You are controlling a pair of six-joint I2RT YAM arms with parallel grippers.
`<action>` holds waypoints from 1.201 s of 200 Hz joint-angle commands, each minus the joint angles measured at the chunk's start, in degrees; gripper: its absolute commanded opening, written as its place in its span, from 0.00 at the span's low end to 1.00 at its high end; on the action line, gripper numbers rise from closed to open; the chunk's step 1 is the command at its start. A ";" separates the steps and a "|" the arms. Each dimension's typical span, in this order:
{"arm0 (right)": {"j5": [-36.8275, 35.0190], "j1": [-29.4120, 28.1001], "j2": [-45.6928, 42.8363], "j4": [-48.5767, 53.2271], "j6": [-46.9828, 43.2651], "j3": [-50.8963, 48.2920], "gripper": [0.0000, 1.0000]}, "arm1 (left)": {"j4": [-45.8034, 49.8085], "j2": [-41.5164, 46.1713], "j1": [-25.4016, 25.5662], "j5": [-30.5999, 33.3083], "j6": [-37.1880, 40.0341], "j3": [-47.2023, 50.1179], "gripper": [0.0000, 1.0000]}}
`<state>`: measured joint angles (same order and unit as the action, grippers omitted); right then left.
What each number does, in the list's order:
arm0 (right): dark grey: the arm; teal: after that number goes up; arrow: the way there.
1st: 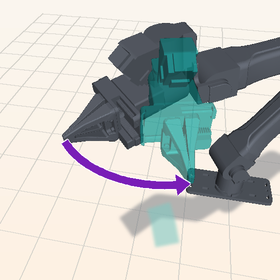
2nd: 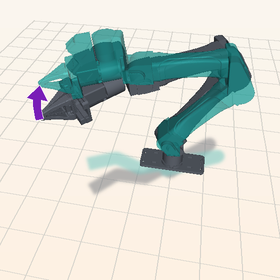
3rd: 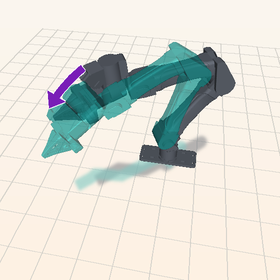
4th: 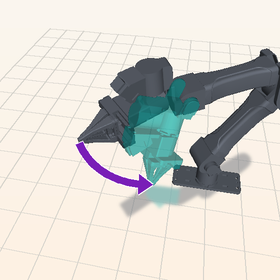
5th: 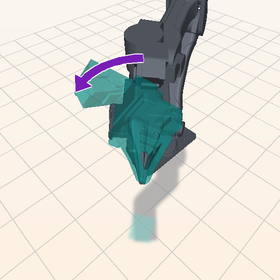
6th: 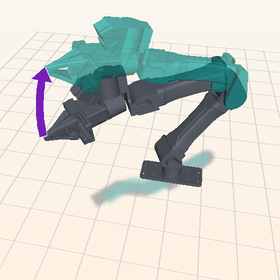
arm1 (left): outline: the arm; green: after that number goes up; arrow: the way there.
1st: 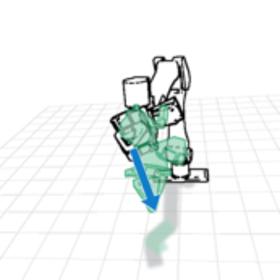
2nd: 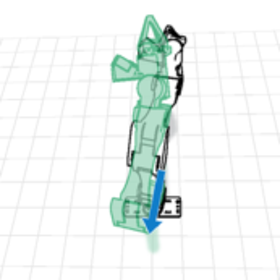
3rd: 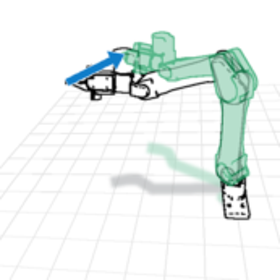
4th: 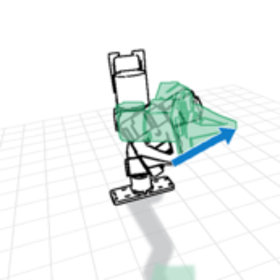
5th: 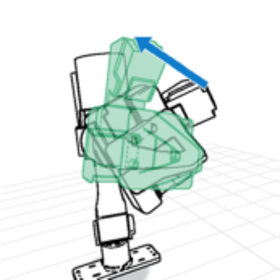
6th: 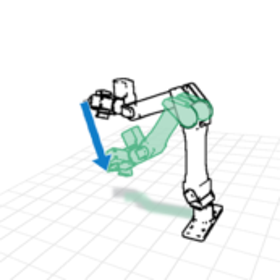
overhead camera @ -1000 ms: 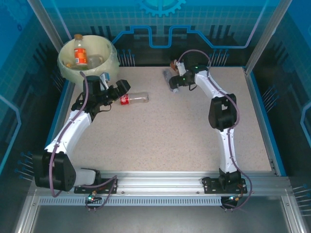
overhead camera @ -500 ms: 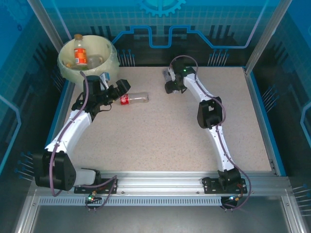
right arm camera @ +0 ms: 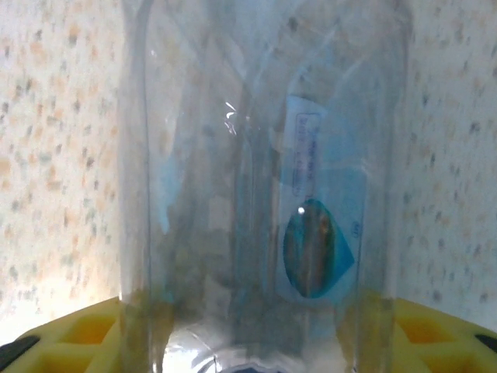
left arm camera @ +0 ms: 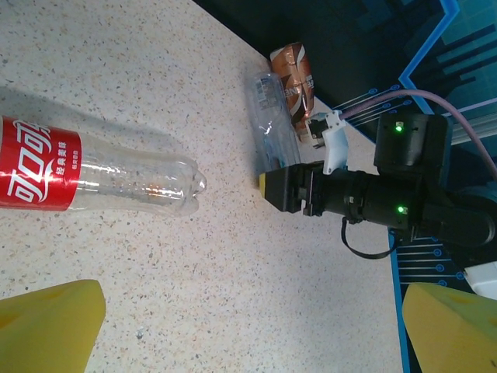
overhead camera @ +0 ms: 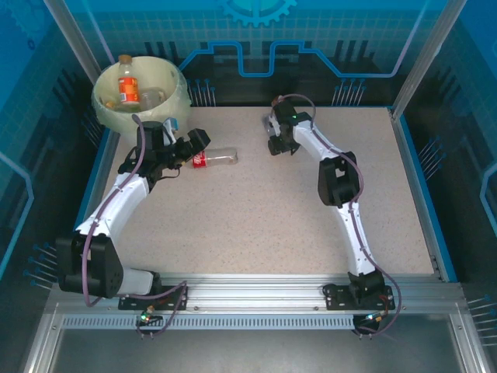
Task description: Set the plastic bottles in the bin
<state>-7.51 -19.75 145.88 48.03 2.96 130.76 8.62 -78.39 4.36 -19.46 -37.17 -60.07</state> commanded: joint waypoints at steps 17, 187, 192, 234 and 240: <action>-0.05 -1.72 -13.64 -8.20 0.39 -15.88 0.38 | -2.95 -0.47 1.85 -3.16 0.02 1.07 0.99; 23.46 -7.35 -68.54 -40.43 24.28 -78.74 0.29 | -21.20 -7.86 14.99 -8.61 -7.35 1.77 0.99; 24.90 -7.60 -69.16 -41.69 25.18 -79.54 0.30 | -21.58 -8.44 15.42 -8.54 -7.48 1.44 0.99; 32.58 -10.36 -70.96 -46.00 28.02 -81.60 0.30 | -25.58 -13.02 18.50 -10.20 -8.52 -1.35 0.99; 32.98 -10.77 -71.05 -46.10 28.14 -81.45 0.31 | -26.63 -13.25 18.85 -10.34 -8.72 -1.36 0.99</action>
<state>18.92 -28.71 76.36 7.16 27.97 49.52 -12.40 -90.17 21.45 -27.40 -44.77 -58.94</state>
